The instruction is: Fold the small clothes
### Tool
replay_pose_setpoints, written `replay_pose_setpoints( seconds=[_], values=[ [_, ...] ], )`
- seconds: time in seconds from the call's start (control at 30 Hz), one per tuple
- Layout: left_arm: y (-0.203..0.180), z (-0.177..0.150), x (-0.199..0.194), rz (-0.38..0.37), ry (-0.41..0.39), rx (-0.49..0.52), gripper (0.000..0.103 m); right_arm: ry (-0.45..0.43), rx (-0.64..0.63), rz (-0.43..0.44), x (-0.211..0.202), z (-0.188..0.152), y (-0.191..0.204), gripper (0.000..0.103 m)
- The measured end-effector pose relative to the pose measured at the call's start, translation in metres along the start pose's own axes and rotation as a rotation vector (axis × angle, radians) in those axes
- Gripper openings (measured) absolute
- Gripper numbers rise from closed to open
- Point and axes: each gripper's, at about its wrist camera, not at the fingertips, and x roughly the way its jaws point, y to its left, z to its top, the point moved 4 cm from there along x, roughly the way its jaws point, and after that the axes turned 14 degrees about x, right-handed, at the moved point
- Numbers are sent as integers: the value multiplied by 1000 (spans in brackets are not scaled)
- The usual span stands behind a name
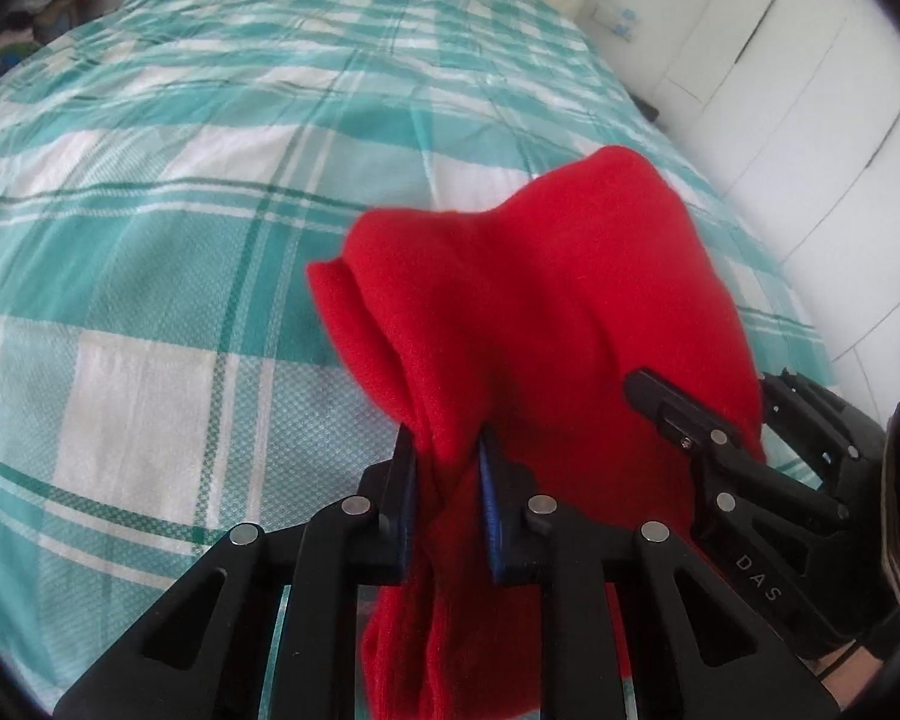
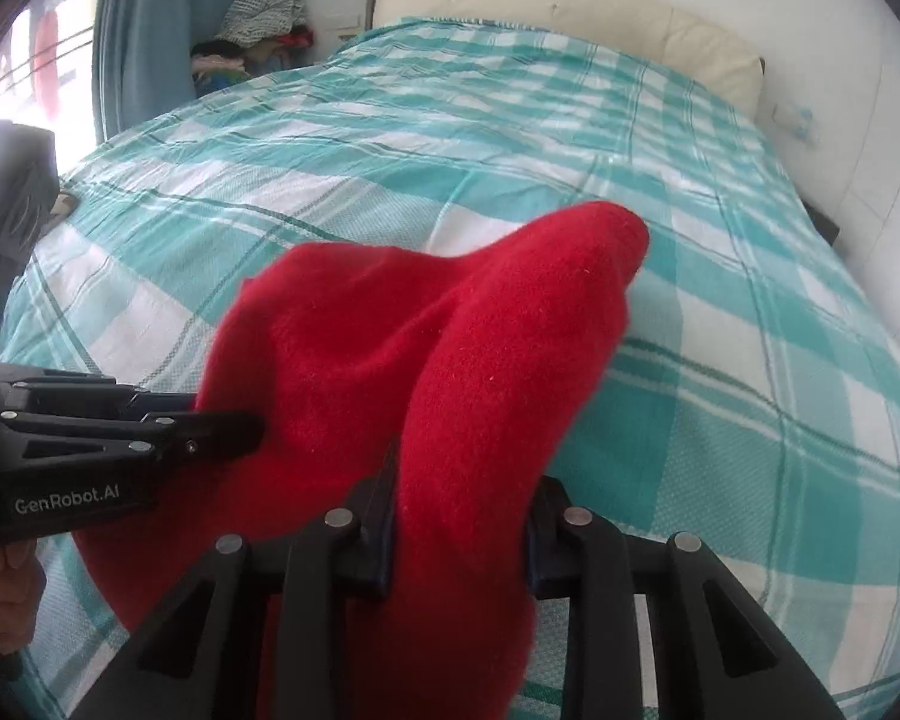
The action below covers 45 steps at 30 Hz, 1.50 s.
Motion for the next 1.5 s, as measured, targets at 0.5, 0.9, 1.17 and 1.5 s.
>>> replay_pose_setpoints(
  seconds=[0.5,0.9,1.17,1.5],
  values=[
    [-12,0,-52,271,-111,120,87,35,229,63,-26,29,-72,79],
    [-56,-27,-116,530,-213,189,102,-70,93,-33,-127,-36,-69,92],
    [-83,-49,-141,544,-172,198,102,-74,109,-15,-173,-53,-50,94],
    [-110,-70,-152,461,-128,207,102,-43,159,-44,-198,-73,-47,94]
  ],
)
